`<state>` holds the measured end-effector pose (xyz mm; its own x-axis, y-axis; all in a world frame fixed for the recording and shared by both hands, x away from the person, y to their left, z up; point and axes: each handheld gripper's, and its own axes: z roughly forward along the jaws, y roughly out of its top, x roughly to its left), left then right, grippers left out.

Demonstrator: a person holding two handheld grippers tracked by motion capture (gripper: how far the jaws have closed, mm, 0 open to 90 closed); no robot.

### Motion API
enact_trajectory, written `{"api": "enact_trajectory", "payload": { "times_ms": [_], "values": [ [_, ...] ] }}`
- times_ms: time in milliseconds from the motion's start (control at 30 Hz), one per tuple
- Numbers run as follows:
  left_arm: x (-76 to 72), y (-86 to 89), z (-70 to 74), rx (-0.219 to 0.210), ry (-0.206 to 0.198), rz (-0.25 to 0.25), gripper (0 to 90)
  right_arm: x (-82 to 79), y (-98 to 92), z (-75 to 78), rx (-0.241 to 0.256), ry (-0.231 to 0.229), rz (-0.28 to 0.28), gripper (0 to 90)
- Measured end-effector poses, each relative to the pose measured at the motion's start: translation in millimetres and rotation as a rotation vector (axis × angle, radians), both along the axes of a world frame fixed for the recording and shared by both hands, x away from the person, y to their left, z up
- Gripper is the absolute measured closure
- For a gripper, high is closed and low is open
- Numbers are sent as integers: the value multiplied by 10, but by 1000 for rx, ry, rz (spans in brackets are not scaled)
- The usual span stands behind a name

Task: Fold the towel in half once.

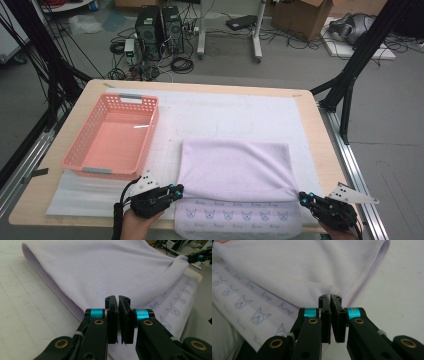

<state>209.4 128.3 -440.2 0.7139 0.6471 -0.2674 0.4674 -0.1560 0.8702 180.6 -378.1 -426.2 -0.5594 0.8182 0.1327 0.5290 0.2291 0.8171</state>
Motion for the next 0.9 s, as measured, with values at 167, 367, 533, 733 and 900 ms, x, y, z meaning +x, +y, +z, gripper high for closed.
{"api": "enact_trajectory", "payload": {
  "times_ms": [167,367,533,733,900],
  "values": [
    [-136,38,10,-1,1,-19,854,-156,-31,7,2,13,-3,875],
    [-281,22,-20,20,27,-66,849,-273,-32,-2,-10,28,12,875],
    [-187,77,0,5,4,3,519,-294,-18,-22,-13,64,13,718],
    [279,15,47,0,-11,73,412,5,-59,67,16,17,-80,576],
    [698,-84,11,18,9,101,395,479,9,29,-6,23,-136,480]
  ]
}}
